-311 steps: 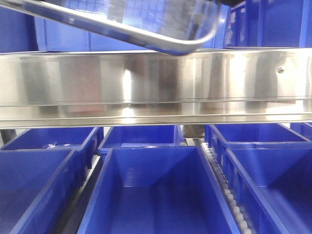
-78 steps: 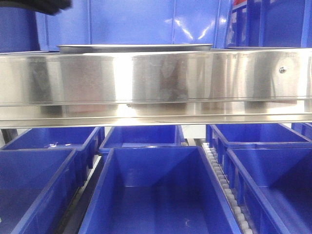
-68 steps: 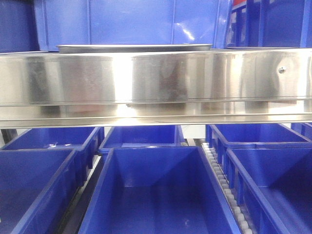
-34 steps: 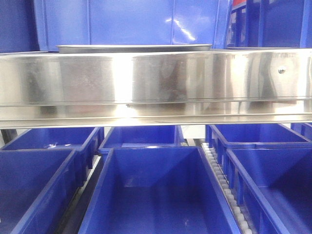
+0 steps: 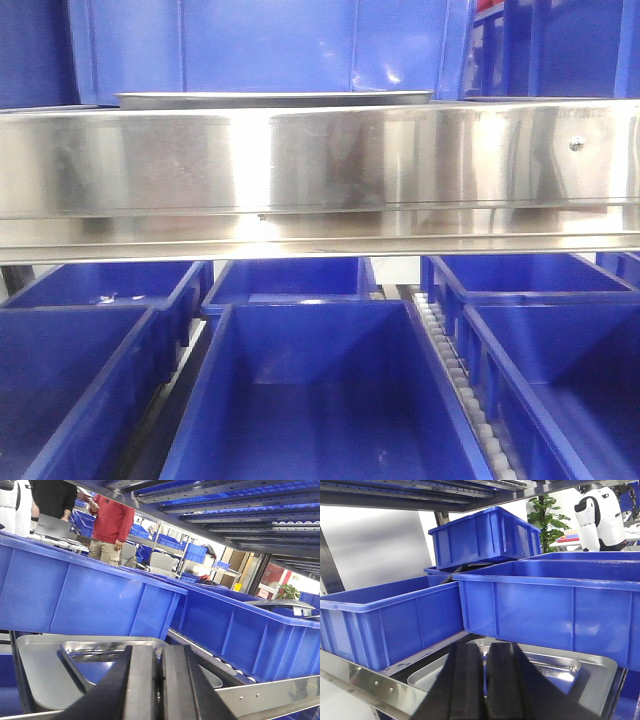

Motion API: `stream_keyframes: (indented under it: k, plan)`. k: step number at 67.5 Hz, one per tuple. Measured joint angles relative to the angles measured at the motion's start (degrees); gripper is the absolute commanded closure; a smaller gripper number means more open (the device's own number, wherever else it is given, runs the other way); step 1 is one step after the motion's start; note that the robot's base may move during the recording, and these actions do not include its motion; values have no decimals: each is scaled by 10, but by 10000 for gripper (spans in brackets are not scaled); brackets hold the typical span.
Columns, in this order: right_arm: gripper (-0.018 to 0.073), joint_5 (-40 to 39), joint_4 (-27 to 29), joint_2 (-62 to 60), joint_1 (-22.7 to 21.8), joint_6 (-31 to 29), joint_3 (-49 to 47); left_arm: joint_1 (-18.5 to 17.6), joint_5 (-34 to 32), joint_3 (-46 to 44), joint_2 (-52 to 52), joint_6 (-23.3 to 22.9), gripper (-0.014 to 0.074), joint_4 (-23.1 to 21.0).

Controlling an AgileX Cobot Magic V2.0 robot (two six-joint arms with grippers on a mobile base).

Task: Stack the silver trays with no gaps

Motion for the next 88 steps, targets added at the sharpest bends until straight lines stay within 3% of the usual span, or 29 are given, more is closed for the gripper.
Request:
stream_keyframes:
  k: [9,17,28,36,48,57,75,88]
  plan:
    - [578,-1,35,-2,-3,0,12,0,0,0,0,0,606,0]
    - [578,-2,52,-26,-35,-18,58,0,0,0,0,0,606,0]
    - [578,-14,180,-97,-137,-228,165,0,0,0,0,0,606,0]
    - [578,-62,221,-159,-215,-293,244,0,0,0,0,0,606,0]
    - [578,-76,231,-230,-302,-307,321,0,0,0,0,0,606,0]
    - [578,-75,232,-277,-337,-310,359,0,0,0,0,0,606,0]
    - [578,-4,232,-314,-341,-310,365,0,0,0,0,0,606,0]
    - [578,-1,232,-314,-341,-310,365,0,0,0,0,0,606,0]
